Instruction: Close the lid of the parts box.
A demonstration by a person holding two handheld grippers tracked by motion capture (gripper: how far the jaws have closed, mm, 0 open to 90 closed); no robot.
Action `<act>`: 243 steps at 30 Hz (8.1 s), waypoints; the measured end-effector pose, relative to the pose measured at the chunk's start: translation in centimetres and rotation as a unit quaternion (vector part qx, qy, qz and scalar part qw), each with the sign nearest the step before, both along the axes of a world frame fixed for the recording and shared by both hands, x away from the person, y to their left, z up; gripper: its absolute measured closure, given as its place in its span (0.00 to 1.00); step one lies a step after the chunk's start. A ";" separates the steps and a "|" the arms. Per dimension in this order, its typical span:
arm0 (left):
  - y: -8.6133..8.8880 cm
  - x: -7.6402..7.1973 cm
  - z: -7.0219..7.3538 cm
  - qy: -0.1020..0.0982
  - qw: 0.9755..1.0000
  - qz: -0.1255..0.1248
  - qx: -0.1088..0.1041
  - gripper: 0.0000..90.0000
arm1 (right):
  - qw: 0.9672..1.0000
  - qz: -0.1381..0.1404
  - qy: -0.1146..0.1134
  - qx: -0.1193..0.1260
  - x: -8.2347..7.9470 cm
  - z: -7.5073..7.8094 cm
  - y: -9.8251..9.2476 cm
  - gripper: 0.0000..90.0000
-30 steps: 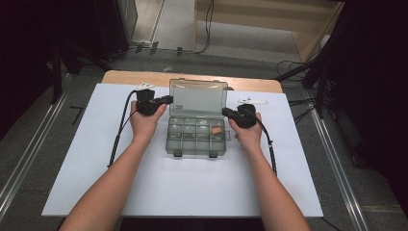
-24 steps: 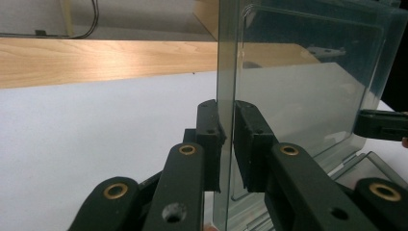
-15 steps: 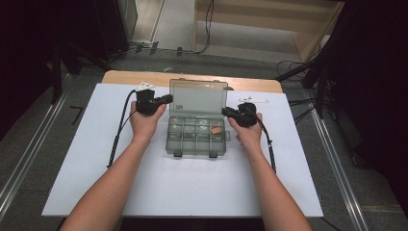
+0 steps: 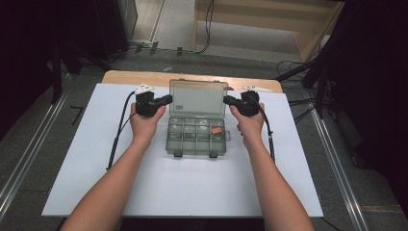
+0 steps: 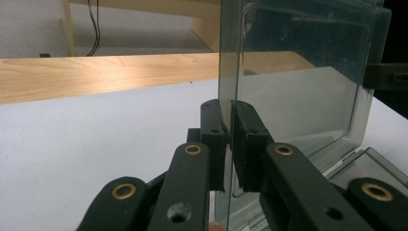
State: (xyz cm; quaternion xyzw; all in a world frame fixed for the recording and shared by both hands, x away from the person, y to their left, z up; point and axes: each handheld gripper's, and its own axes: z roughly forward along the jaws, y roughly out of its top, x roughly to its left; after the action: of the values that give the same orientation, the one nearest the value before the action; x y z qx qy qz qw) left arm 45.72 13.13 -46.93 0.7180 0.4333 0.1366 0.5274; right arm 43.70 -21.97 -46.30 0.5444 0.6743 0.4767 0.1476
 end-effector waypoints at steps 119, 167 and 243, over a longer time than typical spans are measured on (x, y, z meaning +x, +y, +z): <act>1.1 -0.6 1.7 0.060 0.991 -0.102 -0.070 1.00 | 0.999 0.032 -0.035 0.017 -5.2 0.9 -1.1 0.98; 1.7 -10.1 0.5 0.018 0.988 -0.139 -0.057 1.00 | 0.991 0.075 -0.110 -0.011 -13.1 -0.6 0.4 0.98; 2.6 -13.6 -2.8 0.022 0.992 -0.113 -0.042 1.00 | 0.991 0.092 -0.090 -0.031 -16.3 -4.0 1.8 0.98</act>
State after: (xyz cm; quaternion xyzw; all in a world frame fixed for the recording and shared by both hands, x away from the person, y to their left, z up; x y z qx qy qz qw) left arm 32.09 15.75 -49.69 0.7423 0.3665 0.0417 0.5594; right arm 27.42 -20.12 -50.26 0.4301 0.7198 0.5142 0.1800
